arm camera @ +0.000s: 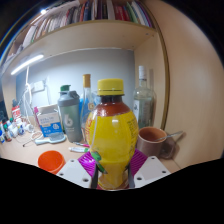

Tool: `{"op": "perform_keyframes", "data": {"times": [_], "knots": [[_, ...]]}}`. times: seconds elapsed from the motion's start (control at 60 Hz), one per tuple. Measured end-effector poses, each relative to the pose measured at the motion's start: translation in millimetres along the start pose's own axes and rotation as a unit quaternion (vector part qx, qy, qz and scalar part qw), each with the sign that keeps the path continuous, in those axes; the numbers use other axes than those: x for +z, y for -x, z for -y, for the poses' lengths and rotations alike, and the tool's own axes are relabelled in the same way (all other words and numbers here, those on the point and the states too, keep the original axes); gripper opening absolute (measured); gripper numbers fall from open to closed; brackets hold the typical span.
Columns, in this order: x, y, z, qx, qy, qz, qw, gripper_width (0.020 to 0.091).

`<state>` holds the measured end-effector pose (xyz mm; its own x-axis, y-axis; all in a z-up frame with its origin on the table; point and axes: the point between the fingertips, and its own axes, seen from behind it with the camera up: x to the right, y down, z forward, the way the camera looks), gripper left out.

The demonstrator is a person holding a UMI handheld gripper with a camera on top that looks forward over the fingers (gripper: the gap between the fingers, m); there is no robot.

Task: Pour water

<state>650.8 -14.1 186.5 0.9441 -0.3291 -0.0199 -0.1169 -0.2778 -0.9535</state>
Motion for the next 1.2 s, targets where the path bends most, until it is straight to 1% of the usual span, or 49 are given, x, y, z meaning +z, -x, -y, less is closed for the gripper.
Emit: {"op": "perform_keyframes", "data": {"times": [0.033,0.083,0.1,0.15,0.267,0.317,0.367,0.4,0.433,0.45,0.483,0.5,0.517,0.567,0.667,0.85,1.017,1.067,1.2], "knots": [[6,1,-9,-0.001,0.001,-0.001,1.0,0.0441],[8,2,-28,-0.005,0.023,0.002,1.0,0.0452],[8,3,-21,-0.005,0.004,0.004,1.0,0.0452],[8,3,-20,-0.004,-0.01,0.002,1.0,0.0452],[9,3,-23,-0.002,-0.004,0.003,1.0,0.0454],[9,3,-24,-0.002,0.002,0.003,1.0,0.0493],[8,3,-28,0.0,0.019,0.003,1.0,0.0538],[6,2,-34,0.001,0.041,0.005,0.999,0.0575],[1,3,-41,0.004,0.061,0.008,0.998,0.0665],[-2,4,-43,0.008,0.069,0.009,0.998,0.0698],[-10,6,-46,0.014,0.079,0.015,0.997,0.079],[-15,8,-47,0.016,0.082,0.018,0.996,0.085],[-19,8,-48,0.017,0.084,0.018,0.996,0.0858],[-37,13,-50,0.018,0.087,0.026,0.996,0.0843],[-77,15,-59,0.009,0.103,0.021,0.994,0.0842],[-176,27,-46,0.013,0.091,0.001,0.996,0.0844],[-281,51,-36,0.015,0.092,-0.002,0.996,0.0843],[-310,58,-31,0.009,0.087,-0.003,0.996,0.0842],[-376,72,-20,0.006,0.082,-0.008,0.997,0.0842]]}}
